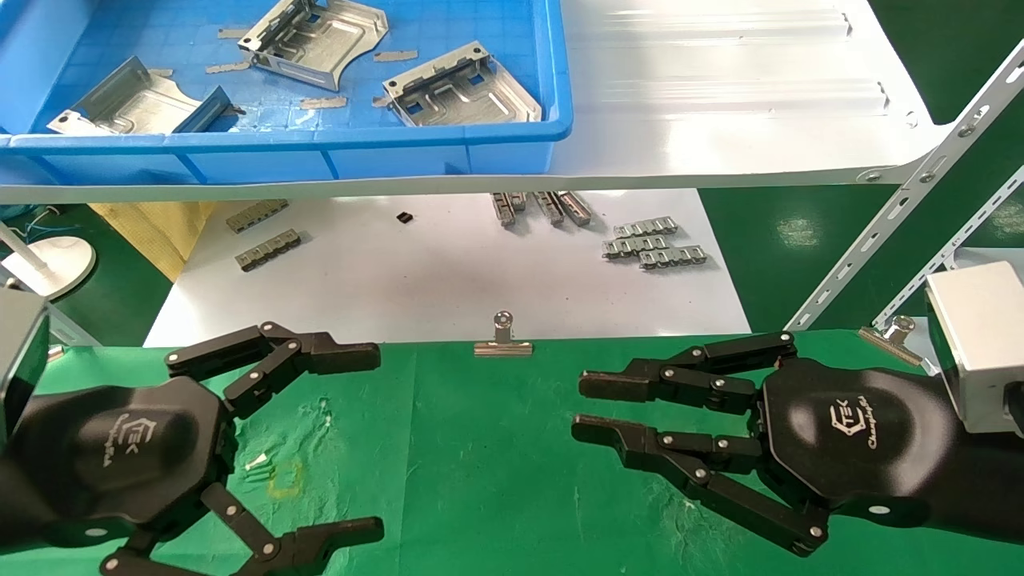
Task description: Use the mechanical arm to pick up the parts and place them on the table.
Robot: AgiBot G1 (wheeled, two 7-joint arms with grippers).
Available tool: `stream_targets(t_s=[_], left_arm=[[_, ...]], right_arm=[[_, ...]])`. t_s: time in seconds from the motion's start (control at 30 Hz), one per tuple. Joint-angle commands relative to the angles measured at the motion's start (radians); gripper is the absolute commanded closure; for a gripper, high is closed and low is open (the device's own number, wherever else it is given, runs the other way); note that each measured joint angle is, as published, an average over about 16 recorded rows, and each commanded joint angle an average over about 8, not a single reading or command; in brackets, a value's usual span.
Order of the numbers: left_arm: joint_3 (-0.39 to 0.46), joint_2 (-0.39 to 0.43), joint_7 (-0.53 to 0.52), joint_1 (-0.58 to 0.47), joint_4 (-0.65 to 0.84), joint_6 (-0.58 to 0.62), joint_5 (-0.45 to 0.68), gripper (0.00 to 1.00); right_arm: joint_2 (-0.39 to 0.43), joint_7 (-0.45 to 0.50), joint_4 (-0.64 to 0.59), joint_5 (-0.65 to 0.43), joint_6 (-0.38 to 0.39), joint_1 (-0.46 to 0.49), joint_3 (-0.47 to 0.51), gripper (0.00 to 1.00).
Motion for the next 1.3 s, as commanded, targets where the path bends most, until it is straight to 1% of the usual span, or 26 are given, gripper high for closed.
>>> stream_targets(t_s=[0.03, 0.57, 0.67, 0.77, 0.9, 1.03, 1.13, 1.3], left_arm=[[0.000, 0.000, 0.000, 0.000, 0.000, 0.000, 0.000, 0.00], [-0.001, 0.000, 0.001, -0.002, 0.001, -0.002, 0.001, 0.00], [-0.004, 0.002, 0.003, -0.017, 0.004, -0.012, 0.008, 0.00], [-0.010, 0.008, 0.009, -0.055, 0.008, -0.036, 0.023, 0.00], [-0.014, 0.031, 0.012, -0.146, 0.027, -0.084, 0.063, 0.00], [0.011, 0.092, 0.009, -0.284, 0.109, -0.143, 0.146, 0.00], [0.050, 0.163, 0.019, -0.415, 0.231, -0.194, 0.240, 0.00], [0.120, 0.294, 0.063, -0.628, 0.513, -0.287, 0.403, 0.00]], right_arm=[[0.000, 0.000, 0.000, 0.000, 0.000, 0.000, 0.000, 1.00], [0.000, 0.000, 0.000, 0.000, 0.000, 0.000, 0.000, 1.00], [0.000, 0.000, 0.000, 0.000, 0.000, 0.000, 0.000, 1.00], [0.000, 0.000, 0.000, 0.000, 0.000, 0.000, 0.000, 1.00], [0.000, 0.000, 0.000, 0.000, 0.000, 0.000, 0.000, 1.00], [0.000, 0.000, 0.000, 0.000, 0.000, 0.000, 0.000, 1.00], [0.000, 0.000, 0.000, 0.000, 0.000, 0.000, 0.000, 1.00], [0.000, 0.000, 0.000, 0.000, 0.000, 0.000, 0.000, 1.00]])
